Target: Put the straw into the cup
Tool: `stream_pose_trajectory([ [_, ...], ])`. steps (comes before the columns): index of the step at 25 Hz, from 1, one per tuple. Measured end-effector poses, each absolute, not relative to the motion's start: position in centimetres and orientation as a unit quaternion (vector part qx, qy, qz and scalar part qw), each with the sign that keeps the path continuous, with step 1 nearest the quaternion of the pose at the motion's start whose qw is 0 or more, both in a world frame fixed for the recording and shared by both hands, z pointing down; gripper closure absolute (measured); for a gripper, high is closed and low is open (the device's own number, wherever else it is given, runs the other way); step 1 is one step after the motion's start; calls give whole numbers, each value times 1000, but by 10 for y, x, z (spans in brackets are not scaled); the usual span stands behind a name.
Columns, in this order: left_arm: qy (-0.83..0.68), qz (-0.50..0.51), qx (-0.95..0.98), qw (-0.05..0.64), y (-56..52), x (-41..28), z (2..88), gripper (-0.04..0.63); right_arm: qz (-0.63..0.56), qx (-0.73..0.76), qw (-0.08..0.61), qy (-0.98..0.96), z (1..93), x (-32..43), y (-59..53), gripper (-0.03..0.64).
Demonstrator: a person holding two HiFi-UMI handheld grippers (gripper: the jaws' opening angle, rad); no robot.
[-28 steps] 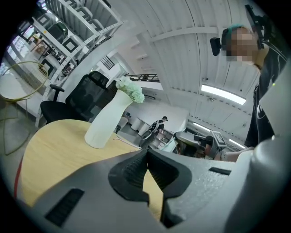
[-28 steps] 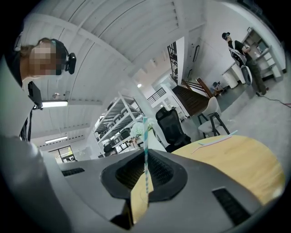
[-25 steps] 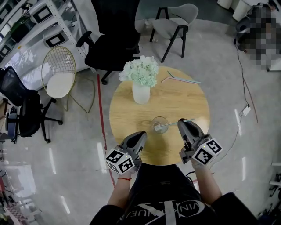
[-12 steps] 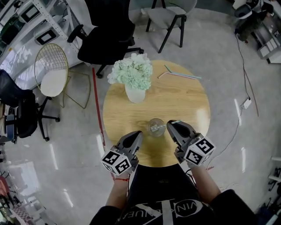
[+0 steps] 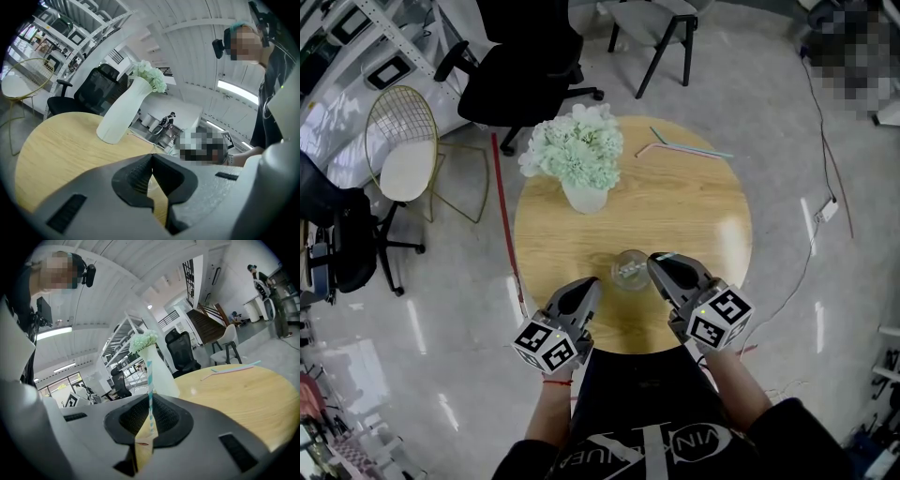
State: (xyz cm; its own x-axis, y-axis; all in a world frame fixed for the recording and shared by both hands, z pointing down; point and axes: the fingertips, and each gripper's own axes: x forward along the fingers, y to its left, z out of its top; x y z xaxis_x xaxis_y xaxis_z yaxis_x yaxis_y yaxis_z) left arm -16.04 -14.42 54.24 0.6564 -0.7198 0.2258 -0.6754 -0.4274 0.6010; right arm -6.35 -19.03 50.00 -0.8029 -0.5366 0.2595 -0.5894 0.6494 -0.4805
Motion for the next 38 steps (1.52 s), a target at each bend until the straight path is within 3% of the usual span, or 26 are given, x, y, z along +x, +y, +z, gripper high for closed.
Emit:
stream_pose_trajectory([
  [26, -420, -27, 837, 349, -135, -161, 549, 588, 303, 308, 36, -901, 512, -56, -190, 594],
  [38, -418, -22, 837, 352, -122, -164, 554, 588, 331, 313, 18, -890, 520, -47, -180, 474],
])
